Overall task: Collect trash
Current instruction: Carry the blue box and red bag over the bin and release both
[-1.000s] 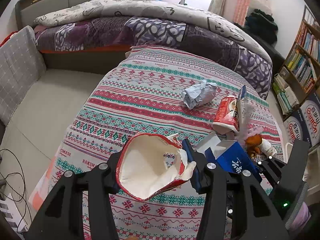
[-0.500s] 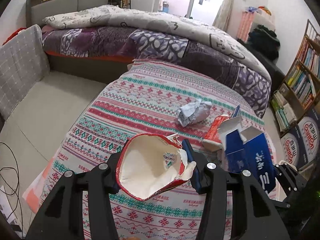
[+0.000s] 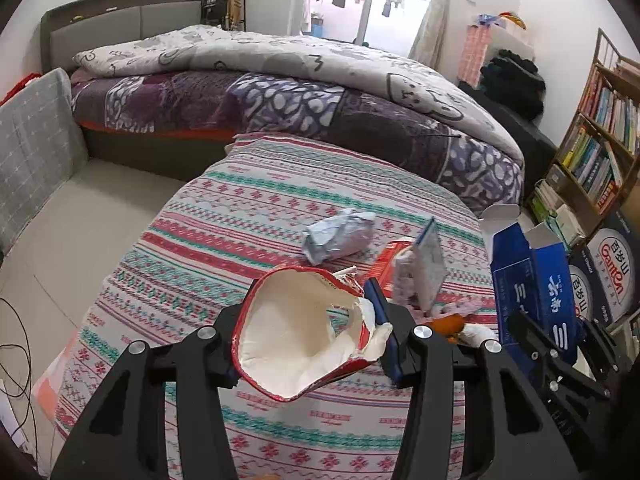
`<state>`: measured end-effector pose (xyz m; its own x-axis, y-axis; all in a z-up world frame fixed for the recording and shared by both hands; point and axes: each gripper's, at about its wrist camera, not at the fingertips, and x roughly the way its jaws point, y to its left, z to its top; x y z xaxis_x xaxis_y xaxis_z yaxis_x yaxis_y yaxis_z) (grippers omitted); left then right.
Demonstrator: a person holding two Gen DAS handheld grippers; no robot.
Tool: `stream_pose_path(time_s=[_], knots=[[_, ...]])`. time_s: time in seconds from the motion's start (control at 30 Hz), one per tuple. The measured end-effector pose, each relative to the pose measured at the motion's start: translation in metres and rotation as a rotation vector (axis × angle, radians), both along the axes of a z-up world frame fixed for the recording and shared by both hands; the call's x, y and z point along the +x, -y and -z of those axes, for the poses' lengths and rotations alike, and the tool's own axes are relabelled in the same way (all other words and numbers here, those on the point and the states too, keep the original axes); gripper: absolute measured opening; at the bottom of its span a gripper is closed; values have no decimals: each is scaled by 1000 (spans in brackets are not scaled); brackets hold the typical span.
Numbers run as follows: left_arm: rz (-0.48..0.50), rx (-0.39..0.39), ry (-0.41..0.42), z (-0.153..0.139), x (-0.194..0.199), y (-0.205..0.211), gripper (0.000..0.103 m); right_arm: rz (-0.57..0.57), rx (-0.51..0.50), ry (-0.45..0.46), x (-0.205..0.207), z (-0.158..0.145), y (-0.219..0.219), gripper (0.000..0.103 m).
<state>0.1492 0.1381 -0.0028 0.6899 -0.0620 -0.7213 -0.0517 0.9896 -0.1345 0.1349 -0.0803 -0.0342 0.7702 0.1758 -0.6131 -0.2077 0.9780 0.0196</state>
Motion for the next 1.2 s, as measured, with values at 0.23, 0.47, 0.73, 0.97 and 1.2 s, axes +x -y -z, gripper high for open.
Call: stream_pose_path(time_s=[0.23, 0.47, 0.73, 0.97, 1.2], knots=[[45, 2, 12, -3, 2, 31, 50, 104, 20, 8, -4, -6, 37, 52], [80, 5, 30, -6, 3, 61, 50, 247, 57, 17, -8, -12, 82, 52], [104, 0, 44, -7, 5, 91, 50, 427, 104, 30, -15, -16, 135, 53], [144, 3, 59, -10, 3, 120, 50, 600, 139, 14, -25, -13, 184, 53], [208, 27, 57, -6, -2, 154, 50, 735, 172, -36, -36, -5, 225, 53]])
